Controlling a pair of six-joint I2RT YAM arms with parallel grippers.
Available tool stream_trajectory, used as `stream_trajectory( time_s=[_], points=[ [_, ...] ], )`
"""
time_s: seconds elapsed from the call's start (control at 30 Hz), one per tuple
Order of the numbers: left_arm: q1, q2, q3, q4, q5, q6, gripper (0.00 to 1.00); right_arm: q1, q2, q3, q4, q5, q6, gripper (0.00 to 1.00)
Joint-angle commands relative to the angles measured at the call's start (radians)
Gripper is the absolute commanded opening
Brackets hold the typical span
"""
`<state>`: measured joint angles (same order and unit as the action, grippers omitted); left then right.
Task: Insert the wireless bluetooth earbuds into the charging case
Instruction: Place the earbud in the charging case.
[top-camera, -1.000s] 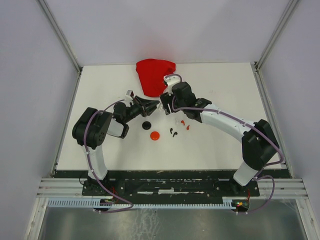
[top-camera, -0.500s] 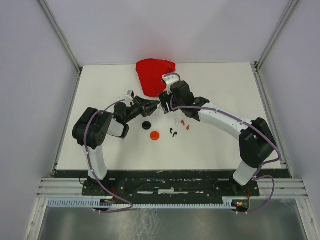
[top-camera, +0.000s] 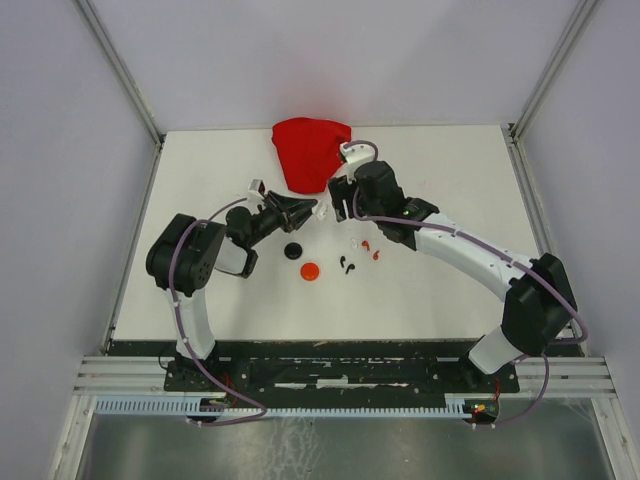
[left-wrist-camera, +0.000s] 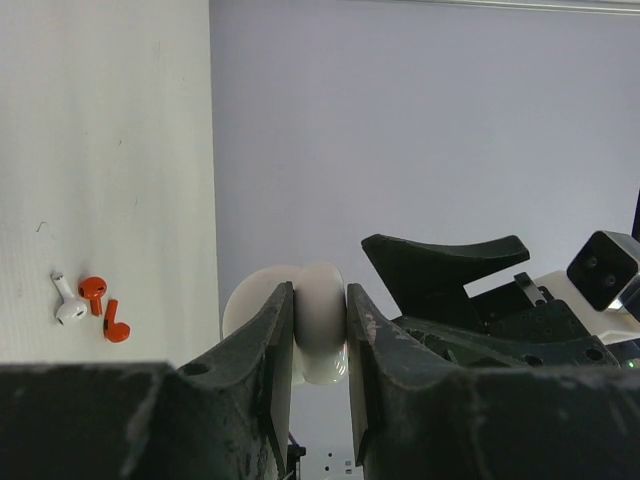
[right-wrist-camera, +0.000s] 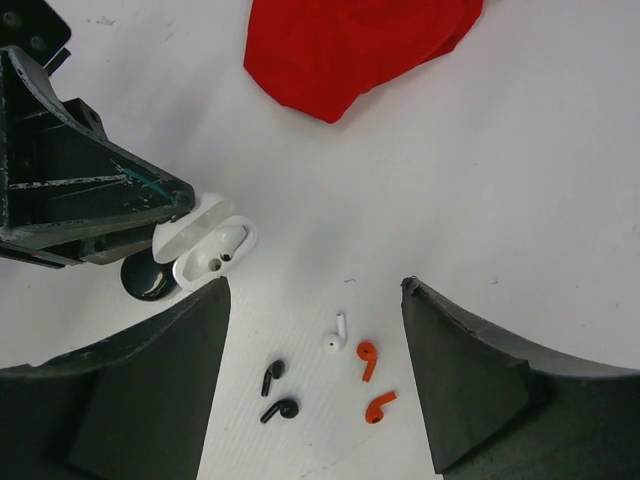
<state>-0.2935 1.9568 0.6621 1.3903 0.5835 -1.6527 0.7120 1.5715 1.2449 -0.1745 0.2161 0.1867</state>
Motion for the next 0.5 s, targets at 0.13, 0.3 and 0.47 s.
stream_trajectory(
  time_s=[0.13, 0.3, 0.47],
  points=[
    [0.021, 0.019, -0.044, 0.153, -0.032, -0.030, 0.03, -0.036, -0.042, -0.040, -0.087, 0.099, 0.042, 0.76],
    [0.043, 0.010, -0.059, 0.162, -0.024, -0.026, 0.03, -0.058, 0.025, -0.005, -0.178, 0.070, 0.064, 0.73],
    [0.063, -0.002, -0.072, 0.163, -0.018, -0.018, 0.03, -0.060, 0.141, 0.076, -0.273, 0.005, 0.073, 0.69]
  ],
)
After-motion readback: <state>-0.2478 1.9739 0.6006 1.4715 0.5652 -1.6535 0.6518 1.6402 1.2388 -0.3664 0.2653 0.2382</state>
